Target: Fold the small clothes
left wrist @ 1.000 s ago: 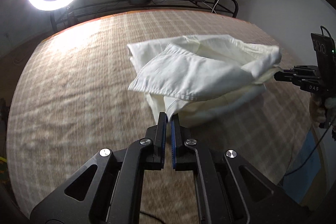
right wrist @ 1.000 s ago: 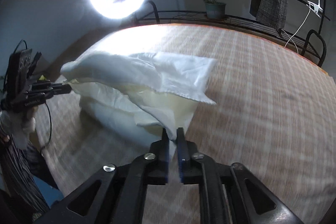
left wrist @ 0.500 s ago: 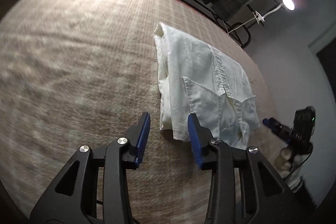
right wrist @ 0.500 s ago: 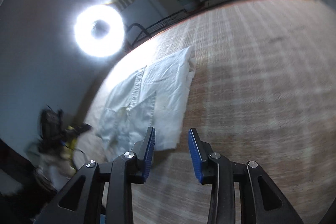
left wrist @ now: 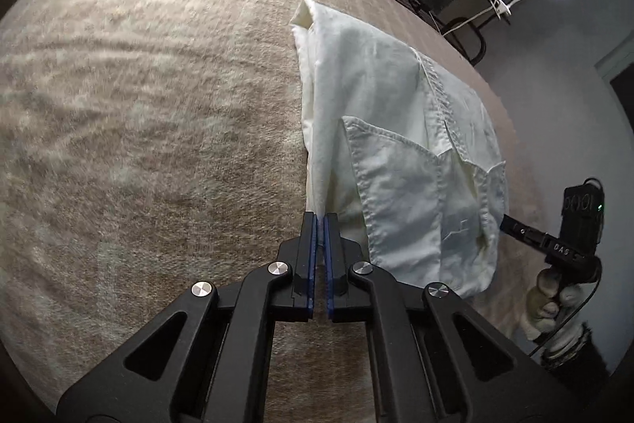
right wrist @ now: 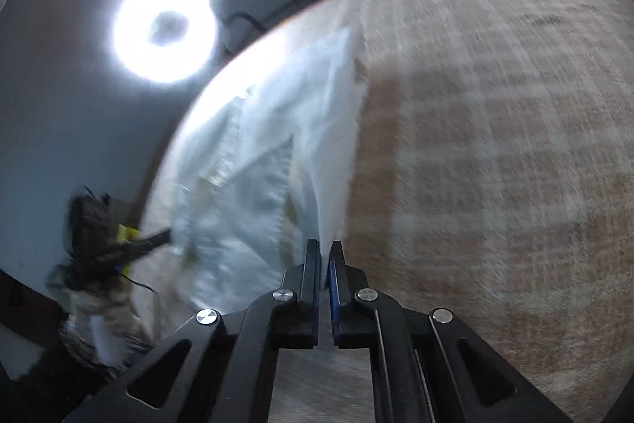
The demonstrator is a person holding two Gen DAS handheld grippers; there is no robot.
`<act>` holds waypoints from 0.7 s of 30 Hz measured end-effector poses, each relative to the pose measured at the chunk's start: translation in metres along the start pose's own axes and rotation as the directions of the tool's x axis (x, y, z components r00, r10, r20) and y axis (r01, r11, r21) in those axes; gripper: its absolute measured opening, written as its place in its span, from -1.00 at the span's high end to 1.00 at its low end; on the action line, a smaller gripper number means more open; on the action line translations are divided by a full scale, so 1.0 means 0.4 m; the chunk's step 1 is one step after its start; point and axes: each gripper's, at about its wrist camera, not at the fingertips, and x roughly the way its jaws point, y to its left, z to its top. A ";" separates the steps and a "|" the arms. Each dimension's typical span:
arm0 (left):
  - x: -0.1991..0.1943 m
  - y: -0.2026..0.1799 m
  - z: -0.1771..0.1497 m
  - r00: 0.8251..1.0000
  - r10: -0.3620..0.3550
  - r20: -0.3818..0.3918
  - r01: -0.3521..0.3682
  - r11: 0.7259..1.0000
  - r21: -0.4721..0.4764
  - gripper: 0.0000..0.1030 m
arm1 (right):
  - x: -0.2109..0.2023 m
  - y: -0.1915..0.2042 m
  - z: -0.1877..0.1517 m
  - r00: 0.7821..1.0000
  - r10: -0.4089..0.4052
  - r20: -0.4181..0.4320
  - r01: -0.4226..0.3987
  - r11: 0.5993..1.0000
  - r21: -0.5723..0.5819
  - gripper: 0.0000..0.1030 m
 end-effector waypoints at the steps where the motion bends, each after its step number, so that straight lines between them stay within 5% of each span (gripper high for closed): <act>1: -0.004 -0.009 0.001 1.000 0.012 0.004 -0.012 1.000 0.018 0.97 | -0.006 0.011 -0.002 1.000 -0.015 0.003 0.015 1.000 -0.022 0.97; 4: -0.024 -0.031 0.002 0.999 0.046 0.024 -0.048 0.998 0.050 0.97 | -0.026 0.028 -0.006 0.998 -0.063 0.011 0.064 0.996 -0.058 0.81; 7: -0.061 -0.042 0.002 0.997 0.055 0.059 -0.059 0.996 0.067 0.97 | -0.069 0.053 -0.004 0.993 -0.092 0.072 0.098 0.991 -0.095 0.42; 9: -0.076 -0.037 0.010 0.996 0.045 0.076 -0.050 0.997 0.055 0.71 | -0.096 0.060 0.004 0.989 -0.087 0.117 0.100 0.989 -0.109 0.29; 14: -0.094 -0.038 0.062 0.991 0.027 0.130 -0.034 0.998 0.051 0.59 | -0.124 0.068 0.072 0.979 -0.096 0.182 0.123 0.982 -0.143 0.33; 21: -0.054 -0.106 0.175 0.982 0.052 0.184 -0.079 0.987 0.142 0.59 | -0.045 0.134 0.203 0.982 -0.084 0.166 0.127 0.955 -0.267 0.40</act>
